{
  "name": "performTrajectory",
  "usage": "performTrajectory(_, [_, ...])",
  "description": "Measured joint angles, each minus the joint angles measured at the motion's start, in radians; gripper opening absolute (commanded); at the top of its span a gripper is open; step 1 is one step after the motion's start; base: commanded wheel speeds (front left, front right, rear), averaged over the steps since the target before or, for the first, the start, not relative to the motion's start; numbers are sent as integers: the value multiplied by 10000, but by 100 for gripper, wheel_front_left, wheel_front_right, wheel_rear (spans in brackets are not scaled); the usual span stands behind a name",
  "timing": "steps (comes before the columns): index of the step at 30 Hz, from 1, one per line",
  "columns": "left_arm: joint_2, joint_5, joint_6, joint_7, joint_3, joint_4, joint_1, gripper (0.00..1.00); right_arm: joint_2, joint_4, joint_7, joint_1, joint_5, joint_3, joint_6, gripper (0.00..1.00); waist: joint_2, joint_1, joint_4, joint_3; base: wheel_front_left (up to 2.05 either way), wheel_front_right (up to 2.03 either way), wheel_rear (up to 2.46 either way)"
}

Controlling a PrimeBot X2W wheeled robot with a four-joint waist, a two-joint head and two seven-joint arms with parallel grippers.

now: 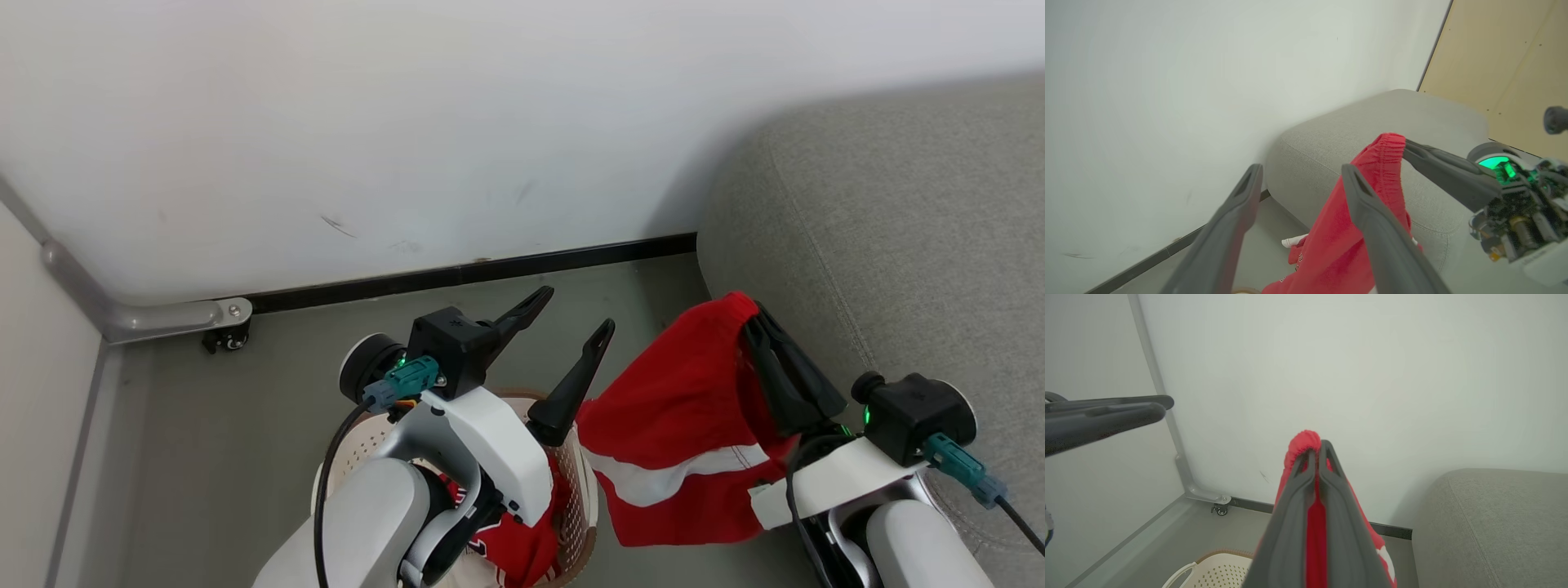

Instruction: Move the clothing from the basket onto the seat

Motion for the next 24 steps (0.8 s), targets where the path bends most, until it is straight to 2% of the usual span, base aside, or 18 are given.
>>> performTrajectory(18, [-84,-322,-295,56,-405,138,-417,100,84,-696,0,592,-107,-675,0,0,0,0,-1060,253,0,0,0])
performTrajectory(24, [-104,-322,-293,52,-412,188,-453,100,94,-819,0,662,-96,-566,0,0,0,0,-1513,330,0,0,0])
